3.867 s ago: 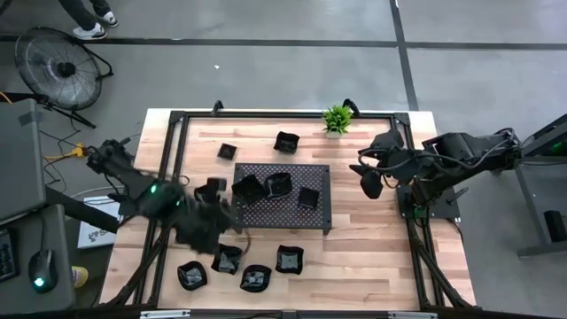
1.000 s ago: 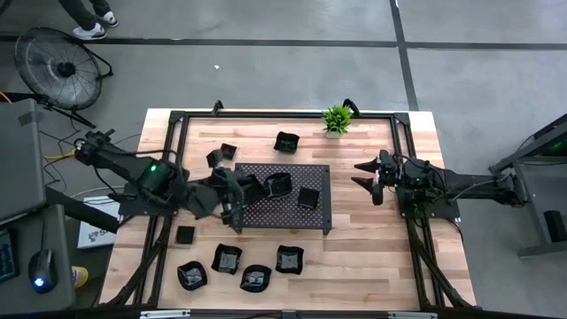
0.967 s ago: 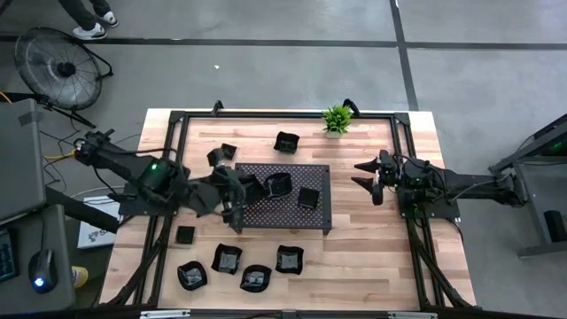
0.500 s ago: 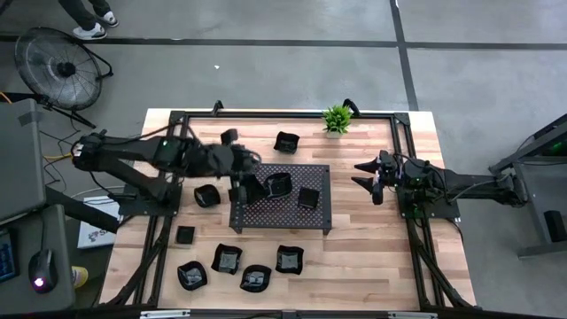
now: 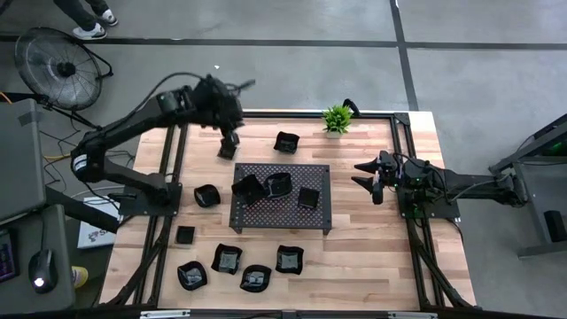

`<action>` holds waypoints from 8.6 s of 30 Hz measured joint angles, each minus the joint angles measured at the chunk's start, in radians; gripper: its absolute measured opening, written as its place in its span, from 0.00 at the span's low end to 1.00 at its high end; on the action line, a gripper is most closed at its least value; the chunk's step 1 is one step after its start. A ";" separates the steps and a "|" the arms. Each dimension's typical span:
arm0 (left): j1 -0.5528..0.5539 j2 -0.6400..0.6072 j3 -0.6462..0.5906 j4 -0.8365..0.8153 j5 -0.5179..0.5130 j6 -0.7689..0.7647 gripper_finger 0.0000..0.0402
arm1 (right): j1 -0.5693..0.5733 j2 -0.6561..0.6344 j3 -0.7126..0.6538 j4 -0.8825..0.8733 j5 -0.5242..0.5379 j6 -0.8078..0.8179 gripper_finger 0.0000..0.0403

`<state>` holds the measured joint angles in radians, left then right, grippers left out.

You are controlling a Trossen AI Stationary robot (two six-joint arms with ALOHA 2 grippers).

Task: Pick & Place Mini shaped plates
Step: Stack the top square plate on top of the square plates on the shelf

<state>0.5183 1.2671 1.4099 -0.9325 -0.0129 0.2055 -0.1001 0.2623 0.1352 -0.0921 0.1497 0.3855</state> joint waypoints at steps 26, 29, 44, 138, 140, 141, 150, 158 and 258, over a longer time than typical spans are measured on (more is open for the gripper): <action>0.464 0.015 -0.570 0.170 0.242 -0.116 0.25 | 0.000 0.000 0.000 0.000 0.000 0.000 0.61; 0.463 0.017 -0.597 0.201 0.241 -0.161 0.35 | 0.000 0.000 0.000 0.000 0.000 0.000 0.61; 0.463 0.157 -0.602 0.246 0.235 -0.275 0.50 | 0.000 0.000 0.000 0.000 0.000 0.000 0.61; 0.463 0.247 -0.528 0.295 0.269 -0.344 0.00 | 0.000 0.000 0.000 0.000 0.000 0.000 0.61; 0.464 0.229 -0.498 0.281 0.259 -0.343 0.00 | 0.000 0.000 0.000 0.000 0.000 0.000 0.61; 0.464 0.221 -0.481 0.274 0.254 -0.341 0.00 | 0.000 0.000 0.000 0.000 0.000 0.000 0.61; 0.462 0.161 -0.354 0.214 0.274 -0.344 0.00 | 0.000 0.000 0.000 0.000 0.000 0.000 0.61; 0.413 0.121 -0.263 0.205 0.289 -0.404 0.00 | 0.000 0.000 0.000 0.000 0.000 0.000 0.61; -0.689 0.447 0.117 0.432 -0.225 -1.534 0.00 | 0.000 0.000 0.000 0.000 0.000 0.000 0.61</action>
<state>-0.1707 1.7141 1.5274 -0.5005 -0.2375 -1.3290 -0.1005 0.2623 0.1352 -0.0921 0.1499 0.3851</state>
